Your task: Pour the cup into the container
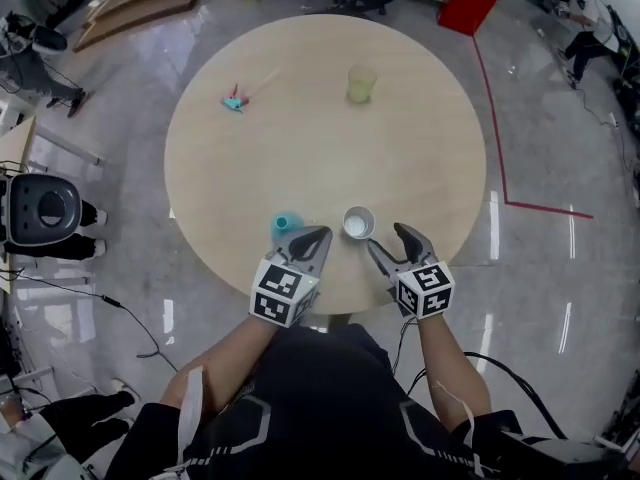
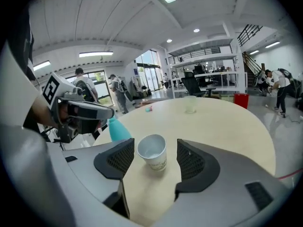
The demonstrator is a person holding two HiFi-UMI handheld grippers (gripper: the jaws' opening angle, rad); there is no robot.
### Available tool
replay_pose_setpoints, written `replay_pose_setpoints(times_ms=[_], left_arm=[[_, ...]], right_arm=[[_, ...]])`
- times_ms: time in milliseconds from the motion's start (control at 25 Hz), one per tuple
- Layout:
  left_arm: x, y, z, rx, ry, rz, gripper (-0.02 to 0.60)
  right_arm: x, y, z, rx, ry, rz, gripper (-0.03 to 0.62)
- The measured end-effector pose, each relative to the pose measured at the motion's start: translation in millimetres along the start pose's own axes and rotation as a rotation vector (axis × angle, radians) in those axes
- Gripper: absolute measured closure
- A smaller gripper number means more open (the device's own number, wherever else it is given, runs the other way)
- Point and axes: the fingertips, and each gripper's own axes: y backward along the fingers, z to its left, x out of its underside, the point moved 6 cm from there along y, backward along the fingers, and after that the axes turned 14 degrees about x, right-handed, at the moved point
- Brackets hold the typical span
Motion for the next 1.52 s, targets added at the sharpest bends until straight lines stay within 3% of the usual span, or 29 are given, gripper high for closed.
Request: replay_pose_setpoints(times_ms=[120,240,360,480,560,880,1000,1160,1320,1520], left_arm=[[-18,13,0,-0.021,-0.036,-0.031,0.580],[-34,29,1,-0.049,-0.065,-0.072,0.580],[-47,46,3,-0.086,-0.080,-0.112,0.580],[-51,56,3,-0.051,-0.029,-0.137,0.580],[-54,61,0,-0.021,-0.005,-0.154,0.580],[-53,76,-19,-0.044,-0.085,-0.153,0.581],[-43,82,-35,-0.019,-0.024,-0.172,0.581],[-35,92,-58,-0.072,-0.027,-0.161,0.581],[-36,101,-68,-0.124,-0.035,-0.207,0.581],[-26,130,-96,-0.133,-0.053,-0.240,0.581]], right_arm=[[-30,14,5,-0.034,0.002,-0.072,0.322],[-62,25,14,-0.056,-0.006,-0.168,0.449],[-90,30,28,-0.093,0.017,-0.241,0.515],[-105,33,39,-0.130,0.047,-0.267,0.571],[-109,35,44,-0.149,0.053,-0.271,0.582],[-113,46,51,-0.197,0.033,-0.281,0.588],[-104,59,51,-0.211,0.044,-0.256,0.588],[-89,81,45,-0.226,0.061,-0.253,0.587],[-84,89,44,-0.239,0.075,-0.271,0.586],[-86,126,66,-0.198,0.089,-0.312,0.586]])
